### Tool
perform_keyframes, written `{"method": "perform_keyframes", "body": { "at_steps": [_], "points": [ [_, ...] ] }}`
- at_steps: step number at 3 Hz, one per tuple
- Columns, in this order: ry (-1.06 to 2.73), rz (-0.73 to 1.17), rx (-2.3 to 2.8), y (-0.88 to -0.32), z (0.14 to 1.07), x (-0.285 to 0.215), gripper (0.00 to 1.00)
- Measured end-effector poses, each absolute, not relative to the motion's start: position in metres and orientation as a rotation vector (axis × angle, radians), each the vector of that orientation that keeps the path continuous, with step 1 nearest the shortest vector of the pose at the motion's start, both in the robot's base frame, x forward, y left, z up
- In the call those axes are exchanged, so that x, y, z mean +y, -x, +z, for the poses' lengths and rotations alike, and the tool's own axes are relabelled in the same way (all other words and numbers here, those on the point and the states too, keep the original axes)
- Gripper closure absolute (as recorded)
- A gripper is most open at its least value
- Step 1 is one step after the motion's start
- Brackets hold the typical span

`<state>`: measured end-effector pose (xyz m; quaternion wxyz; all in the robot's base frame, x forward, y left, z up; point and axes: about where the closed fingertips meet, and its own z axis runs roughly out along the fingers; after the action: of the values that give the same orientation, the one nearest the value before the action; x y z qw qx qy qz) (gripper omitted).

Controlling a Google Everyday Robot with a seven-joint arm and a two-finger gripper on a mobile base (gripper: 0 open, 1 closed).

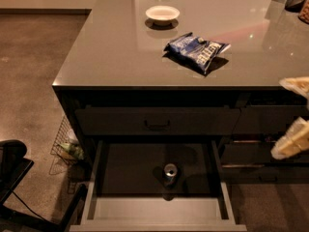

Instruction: Pick redbull can from middle drawer and place on counter

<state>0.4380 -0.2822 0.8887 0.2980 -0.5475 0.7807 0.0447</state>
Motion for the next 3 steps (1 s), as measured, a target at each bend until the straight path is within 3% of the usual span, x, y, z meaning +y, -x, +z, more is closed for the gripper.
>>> {"method": "perform_keyframes", "body": {
  "at_steps": [3],
  "points": [
    [1.291,0.312,1.924,-0.442,0.847,-0.285,0.00]
  ]
}}
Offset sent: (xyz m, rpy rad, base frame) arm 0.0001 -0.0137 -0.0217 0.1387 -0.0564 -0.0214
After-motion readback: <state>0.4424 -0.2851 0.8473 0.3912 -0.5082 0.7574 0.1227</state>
